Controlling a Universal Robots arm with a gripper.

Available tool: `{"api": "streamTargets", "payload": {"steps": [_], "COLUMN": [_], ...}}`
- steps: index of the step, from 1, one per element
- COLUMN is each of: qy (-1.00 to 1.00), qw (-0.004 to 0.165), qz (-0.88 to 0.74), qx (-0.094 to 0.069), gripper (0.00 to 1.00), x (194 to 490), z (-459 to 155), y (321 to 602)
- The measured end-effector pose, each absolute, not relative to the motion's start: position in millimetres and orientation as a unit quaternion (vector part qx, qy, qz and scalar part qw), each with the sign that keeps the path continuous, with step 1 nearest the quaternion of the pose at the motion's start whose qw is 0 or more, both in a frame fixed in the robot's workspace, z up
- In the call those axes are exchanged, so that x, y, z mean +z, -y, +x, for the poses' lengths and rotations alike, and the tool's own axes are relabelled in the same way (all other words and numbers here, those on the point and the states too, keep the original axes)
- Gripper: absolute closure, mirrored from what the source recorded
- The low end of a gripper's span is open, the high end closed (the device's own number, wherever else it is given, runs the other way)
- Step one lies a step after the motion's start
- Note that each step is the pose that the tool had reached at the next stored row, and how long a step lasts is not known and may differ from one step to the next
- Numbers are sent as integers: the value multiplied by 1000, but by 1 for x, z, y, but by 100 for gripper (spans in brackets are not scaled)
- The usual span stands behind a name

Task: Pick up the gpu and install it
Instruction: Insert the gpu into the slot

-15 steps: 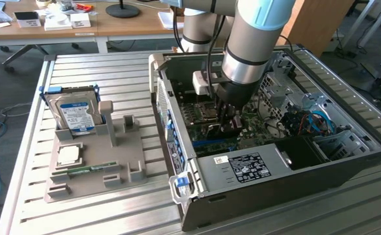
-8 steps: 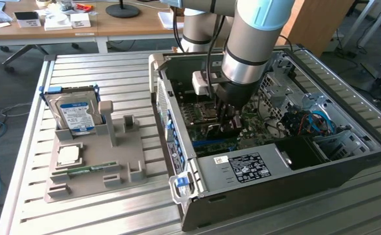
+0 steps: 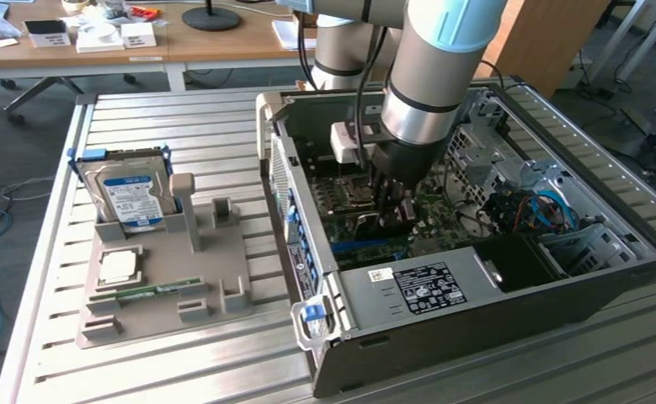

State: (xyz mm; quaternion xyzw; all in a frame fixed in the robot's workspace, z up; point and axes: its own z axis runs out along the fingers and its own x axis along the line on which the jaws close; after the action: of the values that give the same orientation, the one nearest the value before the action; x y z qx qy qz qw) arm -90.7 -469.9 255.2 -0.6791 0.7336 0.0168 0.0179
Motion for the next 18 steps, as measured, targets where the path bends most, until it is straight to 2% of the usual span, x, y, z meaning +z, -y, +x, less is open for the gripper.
{"api": "streamTargets", "payload": {"steps": [18], "qy": [-734], "qw": [18], "qz": [-679], "qx": [17], "gripper": [73], "x": [248], "z": [-93], "y": [468]}}
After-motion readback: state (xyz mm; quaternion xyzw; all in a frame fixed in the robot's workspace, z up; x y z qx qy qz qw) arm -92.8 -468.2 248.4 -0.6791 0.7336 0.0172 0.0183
